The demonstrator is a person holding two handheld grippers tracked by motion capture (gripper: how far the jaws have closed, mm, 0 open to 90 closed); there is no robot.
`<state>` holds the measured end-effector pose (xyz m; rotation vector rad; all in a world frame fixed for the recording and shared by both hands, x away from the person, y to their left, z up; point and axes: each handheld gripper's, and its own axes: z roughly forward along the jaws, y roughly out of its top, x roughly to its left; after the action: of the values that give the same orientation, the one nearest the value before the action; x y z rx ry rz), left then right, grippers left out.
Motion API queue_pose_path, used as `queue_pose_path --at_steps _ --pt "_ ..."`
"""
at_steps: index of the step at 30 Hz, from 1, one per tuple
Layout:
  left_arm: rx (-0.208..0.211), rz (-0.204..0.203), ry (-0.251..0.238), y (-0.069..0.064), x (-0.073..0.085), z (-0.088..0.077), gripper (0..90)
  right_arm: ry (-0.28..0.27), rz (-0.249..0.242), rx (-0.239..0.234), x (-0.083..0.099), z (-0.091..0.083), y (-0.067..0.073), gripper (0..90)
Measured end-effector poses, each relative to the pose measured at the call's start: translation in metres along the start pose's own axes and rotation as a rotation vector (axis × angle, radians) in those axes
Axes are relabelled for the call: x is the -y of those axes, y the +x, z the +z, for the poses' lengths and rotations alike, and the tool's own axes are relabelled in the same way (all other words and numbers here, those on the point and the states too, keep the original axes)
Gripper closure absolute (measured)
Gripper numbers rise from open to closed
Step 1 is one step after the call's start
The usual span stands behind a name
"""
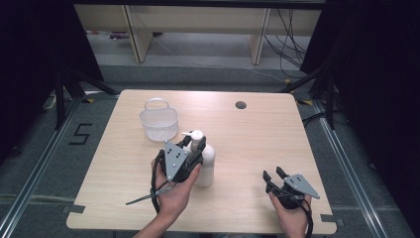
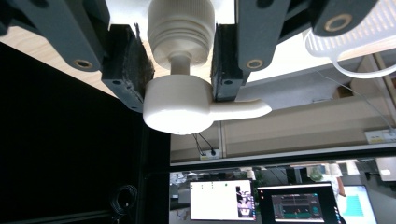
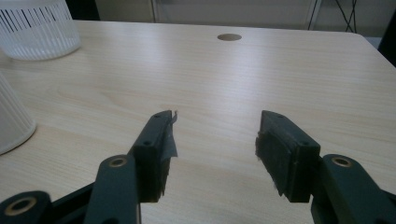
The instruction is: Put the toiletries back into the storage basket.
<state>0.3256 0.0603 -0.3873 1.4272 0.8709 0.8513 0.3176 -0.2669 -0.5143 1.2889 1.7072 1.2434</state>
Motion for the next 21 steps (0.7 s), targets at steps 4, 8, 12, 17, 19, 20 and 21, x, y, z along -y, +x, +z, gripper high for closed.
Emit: queue_pose_path --at_steps 4,8,12,17,19,20,21 --pt "0.006 -0.002 0.002 0.002 -0.001 0.0 59.1 0.002 0.01 -0.017 0.0 -0.001 0.0 46.3" --pt "0.016 -0.002 -0.01 0.003 -0.003 -0.001 59.2 0.005 0.008 -0.015 0.0 -0.001 0.0 46.3" --pt "0.022 -0.002 -0.024 0.004 -0.008 -0.003 59.2 0.002 0.005 -0.018 0.0 0.0 0.0 46.3" --pt "0.024 0.005 -0.038 0.009 -0.013 -0.006 59.2 0.026 0.006 0.005 -0.001 -0.002 0.001 46.3" --pt "0.025 0.011 -0.04 0.011 -0.016 -0.007 59.2 0.026 0.005 0.002 -0.001 -0.002 0.001 46.3" --pt "0.022 0.01 -0.042 0.012 -0.016 -0.008 59.2 0.025 0.006 0.005 -0.001 -0.002 0.001 46.3" --pt "0.023 0.012 -0.043 0.013 -0.017 -0.008 59.2 0.026 0.004 0.003 -0.001 -0.002 0.0 46.3"
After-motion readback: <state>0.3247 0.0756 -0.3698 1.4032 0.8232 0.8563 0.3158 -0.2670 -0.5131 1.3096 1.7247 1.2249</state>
